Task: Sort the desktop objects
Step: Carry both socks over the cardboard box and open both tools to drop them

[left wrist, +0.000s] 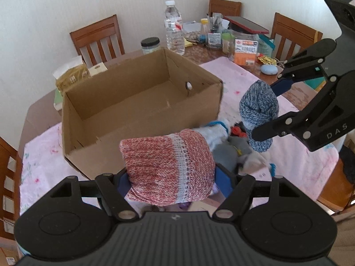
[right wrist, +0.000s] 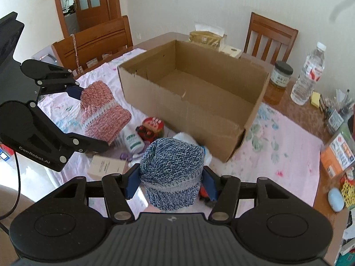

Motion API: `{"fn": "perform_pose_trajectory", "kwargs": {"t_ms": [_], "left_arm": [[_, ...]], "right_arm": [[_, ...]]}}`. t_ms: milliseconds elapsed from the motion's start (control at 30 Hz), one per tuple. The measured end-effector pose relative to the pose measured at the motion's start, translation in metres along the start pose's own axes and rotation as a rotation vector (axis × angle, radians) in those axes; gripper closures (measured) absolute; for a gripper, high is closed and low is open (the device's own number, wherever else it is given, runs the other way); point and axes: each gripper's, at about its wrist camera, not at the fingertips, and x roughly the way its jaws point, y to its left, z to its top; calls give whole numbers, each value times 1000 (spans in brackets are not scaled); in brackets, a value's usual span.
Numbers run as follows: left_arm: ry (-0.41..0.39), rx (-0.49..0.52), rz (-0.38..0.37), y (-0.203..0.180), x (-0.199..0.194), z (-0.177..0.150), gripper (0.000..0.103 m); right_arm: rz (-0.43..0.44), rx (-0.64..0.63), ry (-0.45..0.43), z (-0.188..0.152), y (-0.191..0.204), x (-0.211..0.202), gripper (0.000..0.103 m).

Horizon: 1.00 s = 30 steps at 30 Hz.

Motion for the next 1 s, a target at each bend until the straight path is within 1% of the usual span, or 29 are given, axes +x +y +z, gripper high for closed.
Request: {"fn": "perform_pose_trajectory", "kwargs": {"t_ms": [300,633,867,1000], "left_arm": [[-47,11,31,24,5,29,28],[-76,-3,57,54,20,64,28],[-60,-4,74,70,41,82,28],[-47,-9,73,78,53,89,28]], "right_arm": [[-18,-12,-31,38,-13,9,40],[-45,-12,-59,81,-32,22,40],[-65,3,-54,108,-46,38,40],[-63,14,-37,120,-51,51,40]]}}
